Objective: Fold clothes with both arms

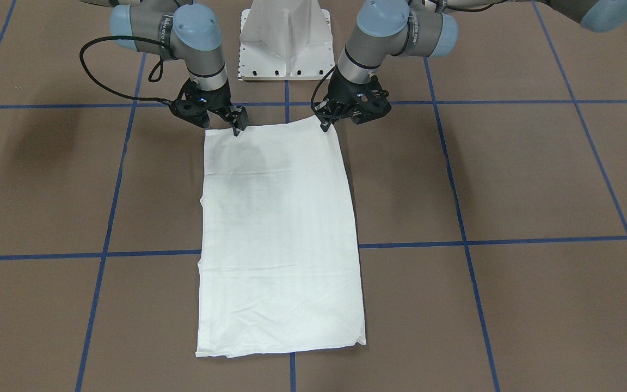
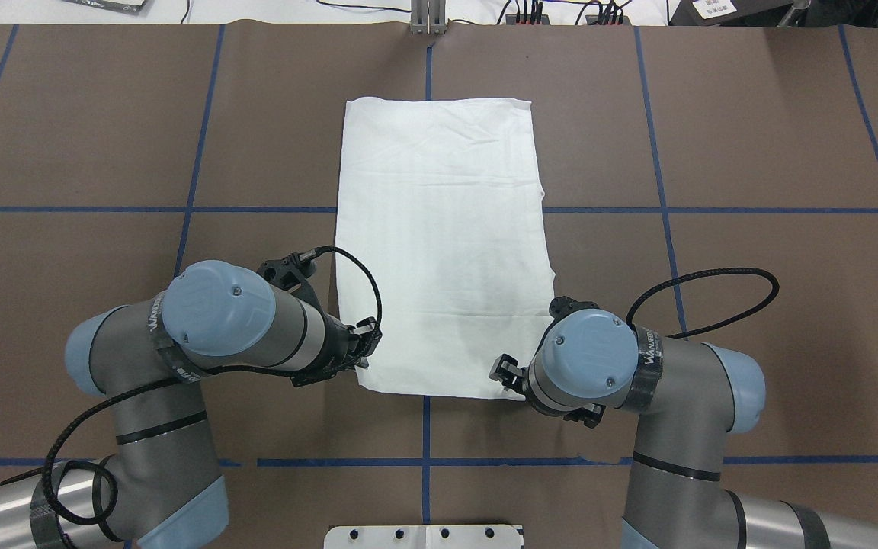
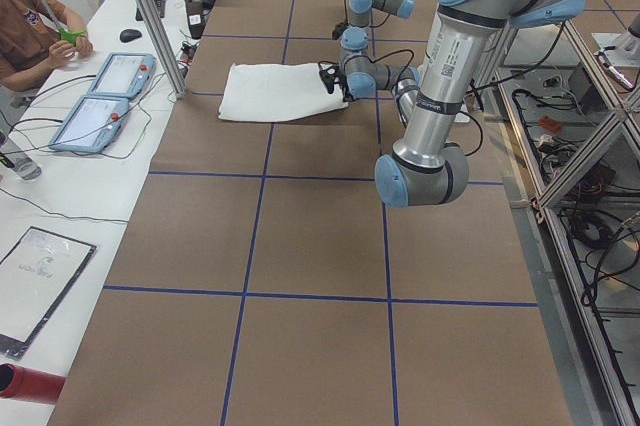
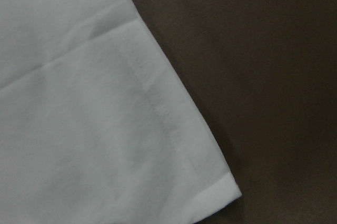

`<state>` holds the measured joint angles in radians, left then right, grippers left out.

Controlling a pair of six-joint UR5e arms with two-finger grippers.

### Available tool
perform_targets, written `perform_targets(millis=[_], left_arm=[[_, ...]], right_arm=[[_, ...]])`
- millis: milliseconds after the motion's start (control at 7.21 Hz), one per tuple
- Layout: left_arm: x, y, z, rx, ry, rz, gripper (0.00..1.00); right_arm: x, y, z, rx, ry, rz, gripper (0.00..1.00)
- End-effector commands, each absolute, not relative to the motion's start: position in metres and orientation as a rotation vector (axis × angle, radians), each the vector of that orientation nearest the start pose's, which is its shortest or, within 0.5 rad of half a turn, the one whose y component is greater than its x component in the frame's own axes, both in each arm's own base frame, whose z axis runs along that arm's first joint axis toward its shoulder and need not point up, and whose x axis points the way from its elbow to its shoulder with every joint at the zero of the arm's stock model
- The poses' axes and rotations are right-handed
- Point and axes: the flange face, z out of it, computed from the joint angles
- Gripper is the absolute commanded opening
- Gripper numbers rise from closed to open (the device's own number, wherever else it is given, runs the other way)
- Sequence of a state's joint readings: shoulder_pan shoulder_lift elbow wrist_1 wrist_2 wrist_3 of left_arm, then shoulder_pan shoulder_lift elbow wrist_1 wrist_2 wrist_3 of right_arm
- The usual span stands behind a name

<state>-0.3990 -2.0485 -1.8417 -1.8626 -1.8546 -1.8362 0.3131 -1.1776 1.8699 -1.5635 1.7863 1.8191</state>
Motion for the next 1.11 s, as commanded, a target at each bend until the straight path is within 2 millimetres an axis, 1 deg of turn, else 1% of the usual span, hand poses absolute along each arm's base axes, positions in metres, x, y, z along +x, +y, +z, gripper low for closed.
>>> perform_targets(millis=[0,416,554,693,832,970], left_arm=[[0.526,-0.336,0.235,-0.188,1.058,-0.453,0.0],[0.527,-0.337,0.236,-0.188,1.055,-0.452,0.0],[0.527,-0.337,0.236,-0.187,1.056,-0.454,0.0],[0.525,-0.34,0.236,-0.184,1.058,-0.456,0.0],[0.524,-0.341,0.235,-0.183,1.058,-0.457,0.0],[0.524,-0.341,0.236,-0.181,1.058,-0.457,0.0]], right_arm=[[-0.545,-0.284,0.318,-0.191,-0.7,0.448,1.0],[-0.549,-0.283,0.316,-0.192,-0.702,0.443,1.0],[-0.547,-0.288,0.313,-0.179,-0.708,0.453,1.0],[-0.541,-0.3,0.311,-0.164,-0.715,0.476,1.0],[-0.537,-0.306,0.31,-0.161,-0.718,0.487,1.0],[-0.537,-0.307,0.31,-0.165,-0.716,0.502,1.0]])
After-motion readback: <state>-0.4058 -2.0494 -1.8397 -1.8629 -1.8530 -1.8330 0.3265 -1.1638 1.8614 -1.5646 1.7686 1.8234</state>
